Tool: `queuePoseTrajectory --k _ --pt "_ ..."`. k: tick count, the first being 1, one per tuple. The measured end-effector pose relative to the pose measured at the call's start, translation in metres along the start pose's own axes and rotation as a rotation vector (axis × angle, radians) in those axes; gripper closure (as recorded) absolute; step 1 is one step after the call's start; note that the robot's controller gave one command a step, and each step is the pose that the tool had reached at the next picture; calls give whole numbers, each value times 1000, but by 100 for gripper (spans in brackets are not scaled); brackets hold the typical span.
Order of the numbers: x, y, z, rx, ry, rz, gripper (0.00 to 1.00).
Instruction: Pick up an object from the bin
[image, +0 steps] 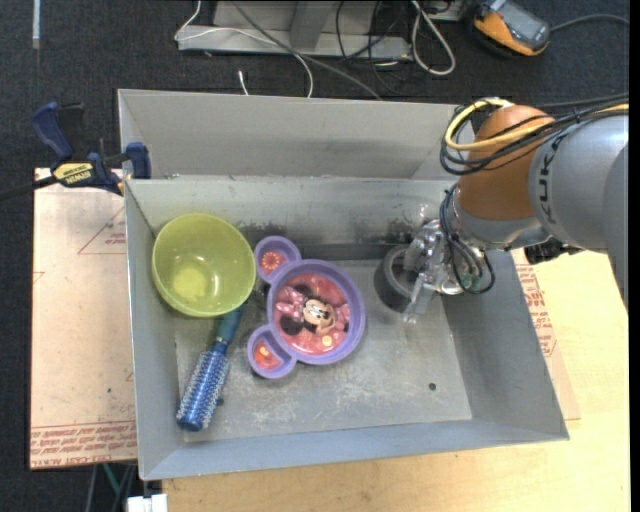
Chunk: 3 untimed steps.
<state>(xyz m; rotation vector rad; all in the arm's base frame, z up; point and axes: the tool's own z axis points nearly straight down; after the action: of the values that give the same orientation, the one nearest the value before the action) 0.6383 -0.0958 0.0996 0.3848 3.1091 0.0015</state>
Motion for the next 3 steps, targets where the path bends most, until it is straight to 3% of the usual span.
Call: queuePoseTrajectory --k 1,2,3 --pt "3 -5 30 -3 -3 123 0" --pt "6 -1 31 2 14 245 100" --pt "6 -1 31 2 14 245 100"
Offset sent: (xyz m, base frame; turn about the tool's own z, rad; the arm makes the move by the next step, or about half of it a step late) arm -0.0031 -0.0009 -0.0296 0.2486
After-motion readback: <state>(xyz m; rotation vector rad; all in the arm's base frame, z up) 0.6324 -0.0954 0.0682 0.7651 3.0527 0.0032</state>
